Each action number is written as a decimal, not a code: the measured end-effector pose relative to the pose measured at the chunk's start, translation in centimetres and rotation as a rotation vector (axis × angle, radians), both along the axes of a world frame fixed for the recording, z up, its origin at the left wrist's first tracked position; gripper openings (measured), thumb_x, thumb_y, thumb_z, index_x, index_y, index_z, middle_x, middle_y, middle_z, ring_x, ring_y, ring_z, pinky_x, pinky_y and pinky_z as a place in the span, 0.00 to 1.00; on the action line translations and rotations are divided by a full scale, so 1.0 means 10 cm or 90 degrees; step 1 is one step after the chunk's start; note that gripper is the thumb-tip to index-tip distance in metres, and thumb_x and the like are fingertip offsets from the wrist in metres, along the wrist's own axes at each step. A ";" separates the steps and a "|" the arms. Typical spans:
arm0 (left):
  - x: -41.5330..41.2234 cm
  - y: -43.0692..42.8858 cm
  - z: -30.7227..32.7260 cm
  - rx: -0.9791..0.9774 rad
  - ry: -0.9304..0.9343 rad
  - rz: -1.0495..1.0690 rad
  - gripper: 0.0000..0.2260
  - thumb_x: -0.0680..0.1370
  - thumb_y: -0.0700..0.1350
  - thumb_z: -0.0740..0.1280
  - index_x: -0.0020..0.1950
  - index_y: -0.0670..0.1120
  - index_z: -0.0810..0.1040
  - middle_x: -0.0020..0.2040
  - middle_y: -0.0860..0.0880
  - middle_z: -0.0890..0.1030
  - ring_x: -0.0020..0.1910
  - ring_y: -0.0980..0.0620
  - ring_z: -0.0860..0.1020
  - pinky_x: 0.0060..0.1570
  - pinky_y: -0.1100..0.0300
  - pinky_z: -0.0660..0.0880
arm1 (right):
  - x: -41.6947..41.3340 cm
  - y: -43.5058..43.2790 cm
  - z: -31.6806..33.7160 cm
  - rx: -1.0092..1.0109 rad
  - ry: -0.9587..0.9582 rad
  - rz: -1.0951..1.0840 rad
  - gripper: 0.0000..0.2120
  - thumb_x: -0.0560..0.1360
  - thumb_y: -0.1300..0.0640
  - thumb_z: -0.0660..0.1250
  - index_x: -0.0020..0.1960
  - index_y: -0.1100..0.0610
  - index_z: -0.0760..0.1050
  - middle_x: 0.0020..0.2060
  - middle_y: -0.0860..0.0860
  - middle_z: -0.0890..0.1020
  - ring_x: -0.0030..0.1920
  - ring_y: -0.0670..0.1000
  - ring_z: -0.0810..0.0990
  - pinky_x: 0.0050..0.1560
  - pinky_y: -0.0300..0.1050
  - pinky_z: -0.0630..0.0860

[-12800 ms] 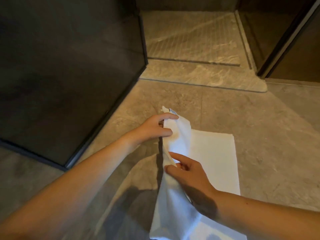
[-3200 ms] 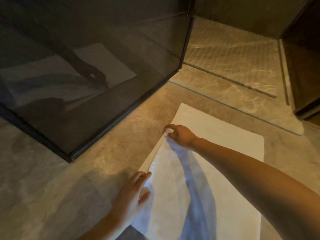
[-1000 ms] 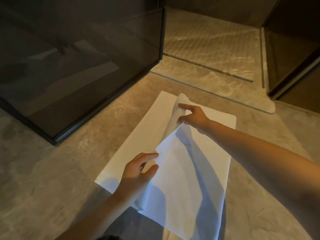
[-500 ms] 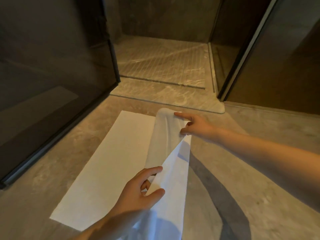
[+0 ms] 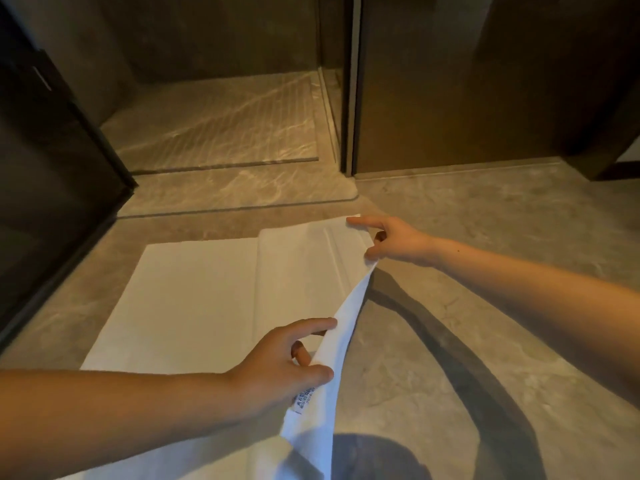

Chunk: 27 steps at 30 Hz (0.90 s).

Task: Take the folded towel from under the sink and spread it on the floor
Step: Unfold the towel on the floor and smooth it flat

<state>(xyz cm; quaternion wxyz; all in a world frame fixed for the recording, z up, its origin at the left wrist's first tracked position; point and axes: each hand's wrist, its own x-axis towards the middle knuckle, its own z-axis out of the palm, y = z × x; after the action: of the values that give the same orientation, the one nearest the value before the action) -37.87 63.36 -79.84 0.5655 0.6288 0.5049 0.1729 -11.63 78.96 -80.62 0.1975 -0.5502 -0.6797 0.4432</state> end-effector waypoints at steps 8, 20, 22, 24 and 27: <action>1.22 -0.18 -0.28 0.019 -0.126 0.010 0.27 0.68 0.38 0.72 0.62 0.62 0.77 0.31 0.58 0.78 0.30 0.57 0.76 0.38 0.68 0.72 | 0.82 -0.08 -0.08 0.012 -0.054 -0.078 0.34 0.71 0.64 0.71 0.72 0.43 0.67 0.73 0.46 0.66 0.58 0.56 0.77 0.48 0.47 0.78; 2.28 -0.58 -0.74 -0.121 -0.283 0.169 0.24 0.71 0.36 0.72 0.56 0.64 0.80 0.30 0.60 0.75 0.31 0.54 0.68 0.36 0.66 0.70 | 1.75 -0.25 -0.16 -0.024 -0.118 -0.119 0.34 0.71 0.64 0.72 0.72 0.45 0.67 0.73 0.45 0.66 0.66 0.54 0.71 0.50 0.37 0.75; 2.36 -0.59 -0.83 -0.123 -0.277 0.166 0.23 0.71 0.37 0.72 0.56 0.64 0.79 0.29 0.59 0.76 0.30 0.55 0.69 0.33 0.68 0.69 | 1.83 -0.29 -0.22 -0.024 -0.127 -0.126 0.35 0.71 0.64 0.71 0.73 0.44 0.66 0.74 0.45 0.65 0.65 0.57 0.73 0.56 0.46 0.78; 2.43 -0.59 -0.92 -0.123 -0.260 0.159 0.22 0.72 0.38 0.72 0.57 0.63 0.78 0.28 0.61 0.76 0.30 0.55 0.71 0.32 0.69 0.70 | 1.88 -0.33 -0.31 -0.029 -0.128 -0.130 0.36 0.70 0.65 0.71 0.74 0.46 0.65 0.74 0.47 0.65 0.66 0.56 0.72 0.59 0.50 0.77; 2.49 -0.61 -1.09 -0.137 -0.233 0.167 0.23 0.72 0.37 0.72 0.59 0.62 0.76 0.28 0.63 0.77 0.29 0.56 0.71 0.31 0.69 0.71 | 1.90 -0.34 -0.47 -0.027 -0.132 -0.133 0.37 0.70 0.69 0.71 0.75 0.51 0.64 0.74 0.49 0.65 0.73 0.51 0.64 0.59 0.40 0.71</action>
<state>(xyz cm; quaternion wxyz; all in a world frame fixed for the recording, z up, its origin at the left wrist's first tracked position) -12.96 57.25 -90.71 0.6840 0.4525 0.4866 0.3011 7.32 75.54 -85.32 0.1596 -0.6647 -0.6258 0.3755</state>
